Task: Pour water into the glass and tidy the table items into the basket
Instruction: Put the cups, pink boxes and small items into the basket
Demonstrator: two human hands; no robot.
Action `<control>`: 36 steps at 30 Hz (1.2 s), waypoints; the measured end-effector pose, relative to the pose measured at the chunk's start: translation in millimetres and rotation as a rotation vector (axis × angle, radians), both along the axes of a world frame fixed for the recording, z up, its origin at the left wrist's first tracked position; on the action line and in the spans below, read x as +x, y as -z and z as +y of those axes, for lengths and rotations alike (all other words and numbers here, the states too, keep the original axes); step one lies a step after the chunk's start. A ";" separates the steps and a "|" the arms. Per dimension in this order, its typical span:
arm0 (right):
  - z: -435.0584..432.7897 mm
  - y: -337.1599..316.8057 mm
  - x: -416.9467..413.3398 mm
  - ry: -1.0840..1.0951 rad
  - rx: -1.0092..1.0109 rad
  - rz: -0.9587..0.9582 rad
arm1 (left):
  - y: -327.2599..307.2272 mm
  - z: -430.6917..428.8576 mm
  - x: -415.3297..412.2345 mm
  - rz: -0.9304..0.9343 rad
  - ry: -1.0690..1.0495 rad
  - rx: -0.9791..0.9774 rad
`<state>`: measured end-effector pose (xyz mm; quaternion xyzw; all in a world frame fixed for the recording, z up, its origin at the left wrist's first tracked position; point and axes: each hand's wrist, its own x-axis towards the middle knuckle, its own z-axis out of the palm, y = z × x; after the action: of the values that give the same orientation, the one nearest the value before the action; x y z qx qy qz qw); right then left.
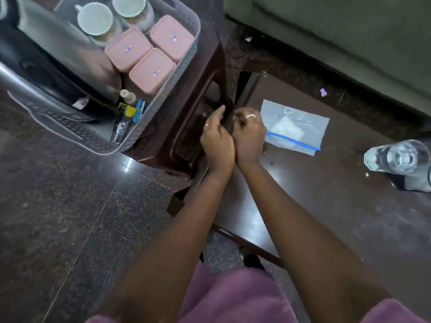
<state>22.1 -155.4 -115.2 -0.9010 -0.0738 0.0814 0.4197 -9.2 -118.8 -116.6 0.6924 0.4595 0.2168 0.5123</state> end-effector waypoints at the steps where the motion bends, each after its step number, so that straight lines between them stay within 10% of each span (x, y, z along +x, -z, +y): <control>1: -14.2 7.0 6.0 0.051 -0.038 0.017 | 6.6 -7.9 7.3 0.036 0.069 -0.053; 7: -91.8 38.9 47.1 0.398 -0.318 0.200 | 35.1 -31.0 58.1 0.370 0.469 -0.164; 17: -131.4 58.0 70.9 0.653 -0.336 0.522 | 45.4 -35.0 95.4 0.545 0.444 -0.269; 32: -108.9 30.8 86.9 0.689 0.060 0.389 | 27.7 -11.3 71.9 0.240 0.279 -0.447; 36: -89.8 20.6 79.6 0.722 0.496 0.647 | 10.1 0.7 63.3 0.092 0.275 -0.467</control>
<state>101.7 -245.2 -135.8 -0.6720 0.3562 0.1853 0.6222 54.1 -118.1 -126.7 0.6207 0.4216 0.0018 0.6611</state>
